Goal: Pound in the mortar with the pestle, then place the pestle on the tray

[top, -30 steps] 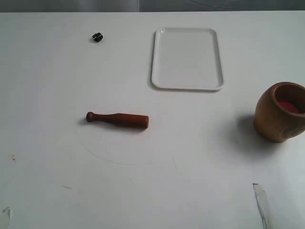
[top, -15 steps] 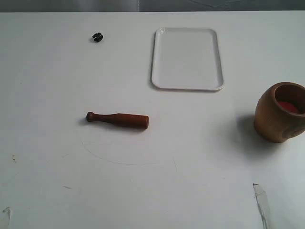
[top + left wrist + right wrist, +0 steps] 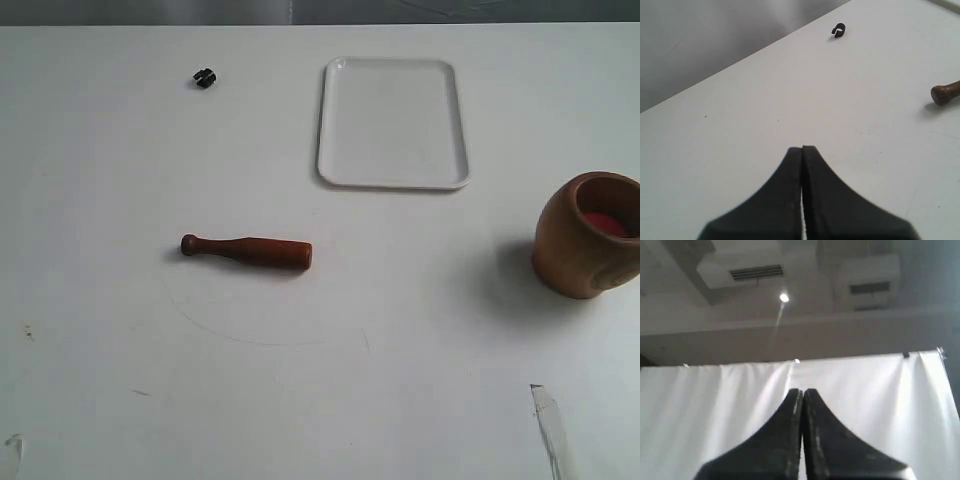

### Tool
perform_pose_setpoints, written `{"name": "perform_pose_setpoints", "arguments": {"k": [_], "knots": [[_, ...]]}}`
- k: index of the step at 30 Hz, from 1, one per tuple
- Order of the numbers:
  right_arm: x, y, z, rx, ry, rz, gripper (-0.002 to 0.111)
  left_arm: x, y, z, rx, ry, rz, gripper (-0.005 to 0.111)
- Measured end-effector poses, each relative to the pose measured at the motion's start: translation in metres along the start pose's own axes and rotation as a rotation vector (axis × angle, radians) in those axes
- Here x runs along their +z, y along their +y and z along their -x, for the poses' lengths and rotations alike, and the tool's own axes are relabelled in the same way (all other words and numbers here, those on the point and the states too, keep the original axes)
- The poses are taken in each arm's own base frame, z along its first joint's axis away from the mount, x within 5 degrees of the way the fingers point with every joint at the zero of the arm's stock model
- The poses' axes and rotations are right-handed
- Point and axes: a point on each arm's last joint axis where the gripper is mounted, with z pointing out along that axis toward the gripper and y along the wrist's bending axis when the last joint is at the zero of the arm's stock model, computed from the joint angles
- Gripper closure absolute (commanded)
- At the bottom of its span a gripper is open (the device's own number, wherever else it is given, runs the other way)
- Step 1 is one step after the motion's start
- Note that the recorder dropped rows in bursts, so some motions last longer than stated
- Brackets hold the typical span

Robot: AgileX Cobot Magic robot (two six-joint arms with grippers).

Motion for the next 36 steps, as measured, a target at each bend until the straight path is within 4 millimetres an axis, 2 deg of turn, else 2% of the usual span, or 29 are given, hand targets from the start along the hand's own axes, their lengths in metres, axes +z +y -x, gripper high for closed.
{"name": "perform_pose_setpoints", "arguments": {"k": [2, 5, 9, 15, 16, 18, 19, 21, 22, 23, 24, 25, 27, 28, 29, 30, 32, 34, 36], "knots": [[0.022, -0.007, -0.002, 0.037, 0.144, -0.046, 0.108, 0.0, 0.0, 0.0, 0.0, 0.0, 0.0, 0.107], [0.054, -0.02, -0.02, 0.08, 0.442, -0.111, 0.108, 0.0, 0.0, 0.0, 0.0, 0.0, 0.0, 0.107], [0.078, -0.032, -0.065, 0.127, 0.738, -0.142, 0.108, 0.0, 0.0, 0.0, 0.0, 0.0, 0.0, 0.107], [0.119, -0.027, -0.137, 0.066, 1.035, 0.084, 0.108, 0.0, 0.0, 0.0, 0.0, 0.0, 0.0, 0.107], [0.124, -0.027, -0.151, 0.013, 1.07, 0.116, 0.108, 0.0, 0.0, 0.0, 0.0, 0.0, 0.0, 0.107], [0.135, -0.025, -0.172, -0.21, 1.098, 0.227, 0.108, 0.0, 0.0, 0.0, 0.0, 0.0, 0.0, 0.107], [0.137, -0.022, -0.187, -0.516, 1.106, 0.361, 0.108, 0.0, 0.0, 0.0, 0.0, 0.0, 0.0, 0.107], [0.137, -0.019, -0.196, -0.833, 1.112, 0.457, 0.108, 0.0, 0.0, 0.0, 0.0, 0.0, 0.0, 0.107], [0.139, -0.023, -0.2, -0.997, 1.138, 0.441, 0.108, 0.0, 0.0, 0.0, 0.0, 0.0, 0.0, 0.107], [0.142, -0.023, -0.201, -1.083, 1.154, 0.417, 0.108, 0.0, 0.0, 0.0, 0.0, 0.0, 0.0, 0.107], [0.155, -0.032, -0.203, -1.173, 1.243, 0.281, 0.108, 0.0, 0.0, 0.0, 0.0, 0.0, 0.0, 0.107], [0.161, -0.036, -0.206, -1.193, 1.302, 0.248, 0.108, 0.0, 0.0, 0.0, 0.0, 0.0, 0.0, 0.107], [0.174, -0.042, -0.208, -1.139, 1.495, 0.201, 0.108, 0.0, 0.0, 0.0, 0.0, 0.0, 0.0, 0.107], [0.182, -0.04, -0.211, -0.98, 1.686, 0.225, 0.108, 0.0, 0.0, 0.0, 0.0, 0.0, 0.0, 0.107], [0.185, -0.035, -0.216, -0.898, 1.788, 0.295, 0.108, 0.0, 0.0, 0.0, 0.0, 0.0, 0.0, 0.107], [0.188, -0.021, -0.224, -0.688, 1.894, 0.409, 0.108, 0.0, 0.0, 0.0, 0.0, 0.0, 0.0, 0.107], [0.193, 0.007, -0.231, -0.392, 1.951, 0.654, 0.108, 0.0, 0.0, 0.0, 0.0, 0.0, 0.0, 0.107], [0.196, 0.039, -0.23, -0.18, 1.885, 0.85, 0.108, 0.0, 0.0, 0.0, 0.0, 0.0, 0.0, 0.107], [0.193, 0.071, -0.229, -0.142, 1.847, 0.997, 0.108, 0.0, 0.0, 0.0, 0.0, 0.0, 0.0, 0.107]]}}
